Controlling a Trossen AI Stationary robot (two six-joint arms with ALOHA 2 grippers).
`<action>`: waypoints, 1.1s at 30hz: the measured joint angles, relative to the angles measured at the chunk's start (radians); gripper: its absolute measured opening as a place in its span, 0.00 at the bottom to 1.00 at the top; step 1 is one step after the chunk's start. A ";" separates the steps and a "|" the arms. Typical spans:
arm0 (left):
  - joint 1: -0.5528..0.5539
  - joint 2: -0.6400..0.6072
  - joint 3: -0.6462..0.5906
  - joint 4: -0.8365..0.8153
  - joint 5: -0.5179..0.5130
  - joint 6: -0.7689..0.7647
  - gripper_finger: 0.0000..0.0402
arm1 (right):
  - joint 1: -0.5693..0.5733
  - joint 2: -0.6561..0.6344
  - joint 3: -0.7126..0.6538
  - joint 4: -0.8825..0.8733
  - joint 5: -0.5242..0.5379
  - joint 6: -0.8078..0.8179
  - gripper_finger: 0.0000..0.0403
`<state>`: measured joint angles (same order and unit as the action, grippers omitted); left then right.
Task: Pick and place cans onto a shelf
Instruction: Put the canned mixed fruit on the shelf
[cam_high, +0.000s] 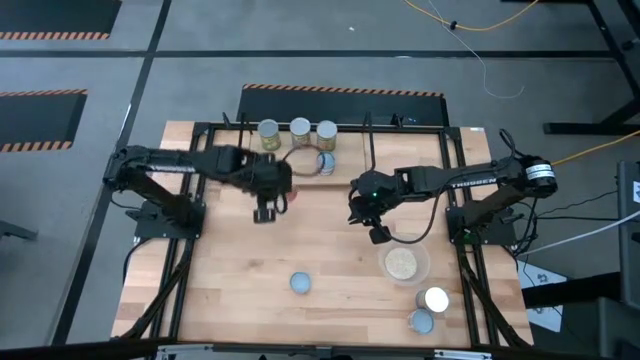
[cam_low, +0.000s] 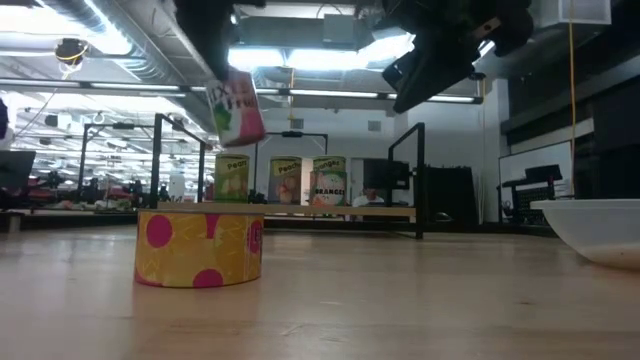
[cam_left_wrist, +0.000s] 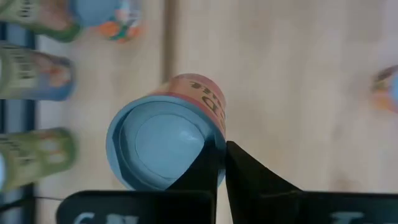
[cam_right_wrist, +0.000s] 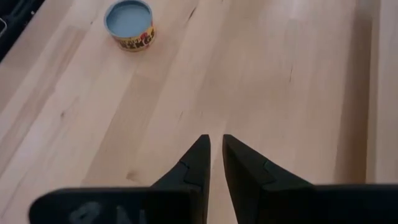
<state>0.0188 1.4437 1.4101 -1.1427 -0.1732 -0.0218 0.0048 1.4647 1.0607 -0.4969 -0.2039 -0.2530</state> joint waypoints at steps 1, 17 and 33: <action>0.031 0.000 0.000 -0.006 -0.001 0.042 0.01 | 0.000 0.000 0.000 0.002 0.000 0.015 0.12; 0.369 0.040 0.000 -0.054 0.042 0.342 0.01 | 0.000 0.000 0.000 0.000 0.000 0.069 0.12; 0.409 0.221 -0.001 -0.047 0.022 0.339 0.02 | 0.000 0.000 0.000 0.001 0.000 0.070 0.12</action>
<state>0.4282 1.6645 1.4094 -1.1900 -0.1516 0.3168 0.0048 1.4647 1.0607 -0.4961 -0.2035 -0.1833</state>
